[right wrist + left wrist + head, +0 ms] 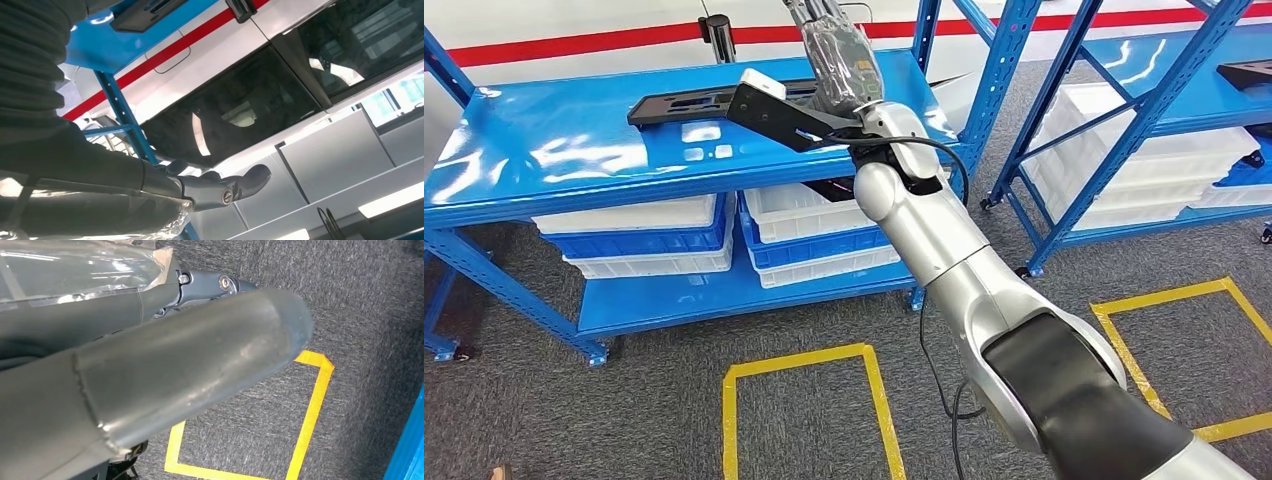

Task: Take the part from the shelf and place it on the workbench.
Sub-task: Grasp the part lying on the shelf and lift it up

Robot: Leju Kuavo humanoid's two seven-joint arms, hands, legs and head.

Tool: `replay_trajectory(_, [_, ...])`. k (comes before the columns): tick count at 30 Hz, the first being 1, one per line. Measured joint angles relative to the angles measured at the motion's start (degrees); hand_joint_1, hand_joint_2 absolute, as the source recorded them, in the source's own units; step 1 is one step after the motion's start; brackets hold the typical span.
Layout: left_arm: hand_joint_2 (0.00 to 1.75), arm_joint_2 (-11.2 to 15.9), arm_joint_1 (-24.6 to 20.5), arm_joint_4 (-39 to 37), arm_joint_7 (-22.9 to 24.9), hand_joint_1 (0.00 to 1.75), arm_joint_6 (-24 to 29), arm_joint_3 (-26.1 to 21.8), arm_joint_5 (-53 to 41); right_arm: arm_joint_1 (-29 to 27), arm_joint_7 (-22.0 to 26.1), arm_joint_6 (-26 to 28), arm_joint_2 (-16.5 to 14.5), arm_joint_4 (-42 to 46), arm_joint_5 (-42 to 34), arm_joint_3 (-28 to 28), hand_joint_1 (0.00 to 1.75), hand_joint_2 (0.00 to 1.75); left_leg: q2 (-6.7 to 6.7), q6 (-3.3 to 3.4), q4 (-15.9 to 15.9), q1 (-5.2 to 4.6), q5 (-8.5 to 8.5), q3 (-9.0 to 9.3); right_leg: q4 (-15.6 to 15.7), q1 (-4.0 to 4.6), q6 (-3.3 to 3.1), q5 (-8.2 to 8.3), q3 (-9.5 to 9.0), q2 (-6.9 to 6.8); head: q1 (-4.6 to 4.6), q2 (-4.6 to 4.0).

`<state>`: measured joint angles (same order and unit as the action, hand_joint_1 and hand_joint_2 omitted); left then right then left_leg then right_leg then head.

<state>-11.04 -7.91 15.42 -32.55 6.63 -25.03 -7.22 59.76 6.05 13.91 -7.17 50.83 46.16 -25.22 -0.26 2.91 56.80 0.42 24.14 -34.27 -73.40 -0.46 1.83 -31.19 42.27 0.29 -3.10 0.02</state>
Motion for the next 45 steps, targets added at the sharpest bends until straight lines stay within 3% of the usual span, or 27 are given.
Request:
replay_trajectory(2, [0.00, -0.16, 0.01, -0.03, 0.00, 0.00, -0.30, 0.00, -0.04, -0.05, 0.03, 0.30, 0.28, -0.18, 0.07, 0.00, 0.00, 1.75, -0.16, -0.22, 0.09, -0.01, 0.16, 0.14, 8.10, -0.08, 0.72, 3.52, -3.71, -0.12, -0.01, 0.00])
replay_trajectory(4, [0.00, -0.30, 0.01, -0.11, 0.00, 0.00, -0.51, 0.01, -0.11, -0.07, 0.16, 0.73, 0.49, -0.24, 0.14, -0.02, 0.00, 1.75, -0.20, -0.68, 0.32, -0.24, 0.47, 0.15, 15.07, -0.05, 0.53, 6.10, -7.15, -0.25, 0.03, 0.00])
replay_trajectory(5, [0.00, -0.34, 0.01, -0.19, 0.00, 0.00, -0.60, 0.02, -0.16, -0.14, 0.28, 0.91, 0.61, -0.27, 0.15, -0.02, 0.00, 1.75, -0.19, -0.93, 0.41, -0.33, 0.57, 0.11, 16.38, 0.00, 0.19, 6.54, -7.79, -0.28, 0.07, 0.00])
replay_trajectory(9, [0.00, -0.53, 0.07, -0.35, -0.10, 0.00, -0.98, 0.03, -0.40, -0.43, 0.66, 1.23, 1.25, -0.34, 0.16, -0.03, 0.00, 1.75, -0.15, -2.01, 1.64, -0.06, 1.57, -0.56, 16.67, -0.49, -1.04, 6.75, -8.07, -0.16, 0.17, 0.00])
replay_trajectory(11, [0.00, -0.58, 0.07, -0.37, -0.18, 0.00, -1.18, 0.05, -0.49, -0.61, 0.78, 1.43, 1.42, -0.32, 0.16, -0.03, 0.00, 1.75, -0.05, -2.70, 6.95, 0.20, 4.28, -3.12, 16.77, -0.75, -1.58, 6.65, -8.35, -0.12, 0.26, 0.00])
replay_trajectory(13, [0.00, -0.62, 0.11, -0.38, -0.20, 0.00, -1.27, 0.06, -0.54, -1.18, 0.85, 1.61, 1.67, -0.32, 0.16, -0.03, 0.00, 1.75, 0.05, -3.18, 14.62, 0.38, 7.13, -7.16, 16.76, -0.72, -1.87, 6.50, -8.47, -0.12, 0.30, 0.00])
replay_trajectory(14, [0.00, -0.62, 0.14, -0.38, -0.20, 0.00, -1.28, 0.05, -0.56, -1.53, 0.87, 1.65, 1.81, -0.32, 0.16, -0.03, 0.00, 1.75, 0.07, -3.30, 16.79, 0.42, 7.42, -8.56, 16.75, -0.70, -1.93, 6.44, -8.51, -0.11, 0.30, 0.00])
replay_trajectory(15, [0.00, -0.62, 0.17, -0.38, -0.21, 0.00, -1.29, 0.05, -0.56, -1.82, 0.89, 1.67, 1.95, -0.32, 0.16, -0.03, 0.00, 1.75, 0.09, -3.30, 16.63, 0.45, 6.56, -8.84, 16.74, -0.69, -1.96, 6.39, -8.58, -0.07, 0.30, 0.00])
replay_trajectory(16, [0.00, -0.61, 0.18, -0.38, -0.22, 0.00, -1.30, 0.05, -0.56, -1.99, 0.89, 1.69, 2.07, -0.32, 0.16, -0.03, 0.00, 1.75, 0.09, -3.20, 14.07, 0.48, 4.67, -7.87, 16.74, -0.69, -1.94, 6.32, -8.71, 0.00, 0.30, 0.00])
replay_trajectory(17, [0.00, -0.60, 0.18, -0.38, -0.24, 0.00, -1.31, 0.05, -0.57, -2.06, 0.90, 1.74, 2.16, -0.30, 0.16, -0.03, 0.00, 1.75, 0.10, -3.01, 9.92, 0.51, 2.35, -5.98, 16.74, -0.69, -1.87, 6.20, -8.89, 0.08, 0.30, 0.00])
replay_trajectory(19, [0.00, -0.60, 0.12, -0.38, -0.28, 0.00, -1.37, 0.07, -0.62, -2.03, 0.90, 1.97, 2.38, -0.26, 0.19, -0.03, 0.00, 1.75, 0.08, -2.55, 2.67, 0.30, -0.15, -2.29, 16.75, -0.46, -1.55, 5.91, -9.05, 0.21, 0.29, 0.00])
replay_trajectory(20, [0.00, -0.61, 0.09, -0.38, -0.29, 0.00, -1.41, 0.09, -0.69, -2.05, 0.90, 2.11, 2.51, -0.24, 0.20, -0.03, 0.00, 1.75, 0.06, -2.27, 0.97, 0.11, -0.27, -1.34, 16.83, -0.35, -1.29, 5.82, -9.05, 0.23, 0.28, 0.00])
replay_trajectory(24, [0.00, -0.71, 0.05, -0.38, -0.11, 0.00, -1.49, 0.23, -0.96, -2.45, 0.92, 2.59, 3.27, -0.09, 0.20, 0.03, 0.00, 1.75, -0.01, -0.41, -0.23, -0.12, 0.07, -0.06, 14.80, 0.04, 0.08, 5.79, -8.68, 0.17, 0.23, 0.00])
replay_trajectory(26, [0.00, -0.77, -0.02, -0.38, -0.04, 0.00, -1.49, 0.27, -1.00, -2.48, 0.95, 2.76, 3.66, -0.03, 0.21, 0.07, 0.00, 1.75, 0.00, 0.18, -0.48, 0.01, 0.07, 0.53, 10.17, -0.10, -0.09, 3.40, -6.12, 0.12, 0.19, 0.00])
replay_trajectory(28, [0.00, -0.79, -0.07, -0.38, 0.03, 0.00, -1.50, 0.28, -1.00, -2.80, 0.97, 2.83, 4.00, -0.02, 0.22, 0.08, 0.00, 1.75, 0.01, 0.42, -0.47, 0.00, 0.23, 0.61, 2.64, -0.18, -0.17, 0.57, -1.86, 0.12, 0.15, 0.00])
replay_trajectory(29, [0.00, -0.82, -0.06, -0.38, 0.06, 0.00, -1.50, 0.28, -1.00, -3.08, 0.97, 2.84, 4.14, -0.02, 0.22, 0.08, 0.00, 1.75, -0.02, 0.43, -0.45, -0.01, 0.31, 0.67, 0.05, -0.21, 0.03, -0.18, -0.18, 0.12, 0.14, 0.00])
replay_trajectory(30, [0.00, -0.84, -0.05, -0.38, 0.08, 0.00, -1.51, 0.28, -1.00, -3.30, 0.97, 2.84, 4.31, -0.02, 0.22, 0.08, 0.00, 1.75, -0.09, 0.40, -0.43, -0.01, 0.43, 0.78, -0.52, -0.23, 0.37, -0.07, 0.50, 0.12, 0.12, 0.00])
replay_trajectory(31, [0.00, -0.87, -0.05, -0.38, 0.10, 0.00, -1.51, 0.28, -1.01, -3.44, 0.97, 2.85, 4.44, -0.01, 0.22, 0.08, 0.00, 1.75, -0.17, 0.31, -0.41, -0.01, 0.59, 0.99, 1.39, -0.29, 0.87, 1.07, -0.05, 0.09, 0.11, 0.00])
replay_trajectory(33, [0.00, -0.94, -0.05, -0.38, 0.13, 0.00, -1.52, 0.29, -1.01, -3.49, 0.97, 2.87, 4.64, 0.02, 0.22, 0.08, 0.00, 1.75, -0.27, -0.12, -0.33, -0.01, 1.12, 1.60, 9.89, -0.53, 1.70, 5.08, -3.50, -0.09, 0.08, 0.00])
replay_trajectory(35, [0.00, -1.00, -0.09, -0.38, 0.15, 0.00, -1.55, 0.30, -1.02, -3.49, 0.98, 2.89, 4.72, 0.05, 0.22, 0.07, 0.00, 1.75, -0.22, -0.78, -0.19, -0.13, 1.73, 1.93, 15.90, -0.46, 1.05, 6.88, -6.12, -0.33, 0.09, 0.00])
replay_trajectory(37, [0.00, -1.03, -0.11, -0.38, 0.24, 0.00, -1.69, 0.31, -1.02, -3.52, 1.01, 2.92, 4.80, 0.04, 0.23, 0.05, 0.00, 1.75, -0.12, -1.43, 0.23, -0.19, 2.08, 2.00, 16.66, -0.26, -0.45, 6.78, -6.66, -0.32, 0.14, 0.00])
replay_trajectory(40, [0.00, -1.02, -0.17, -0.35, 0.44, 0.00, -1.95, 0.33, -1.02, -3.28, 1.21, 3.18, 4.95, 0.02, 0.18, 0.07, 0.00, 1.75, 0.01, -2.26, 2.79, 0.09, 3.15, 1.06, 16.65, -0.72, -1.57, 7.00, -7.89, -0.25, 0.18, 0.00])
replay_trajectory(43, [0.00, -0.96, -0.28, -0.34, 0.66, 0.00, -2.17, 0.34, -0.93, -3.01, 1.88, 3.57, 4.85, -0.21, -0.04, 0.01, 0.00, 1.75, 0.08, -3.18, 12.97, 0.34, 6.69, -4.94, 16.70, -0.66, -2.49, 6.25, -8.87, -0.20, 0.28, 0.00])
replay_trajectory(45, [0.00, -0.92, -0.28, -0.34, 0.79, 0.00, -2.26, 0.33, -0.74, -3.07, 2.14, 3.70, 4.85, -0.55, -0.16, -0.04, 0.00, 1.75, 0.09, -3.36, 16.88, 0.38, 7.37, -8.52, 16.69, -0.47, -2.74, 5.68, -9.43, -0.10, 0.28, 0.00])
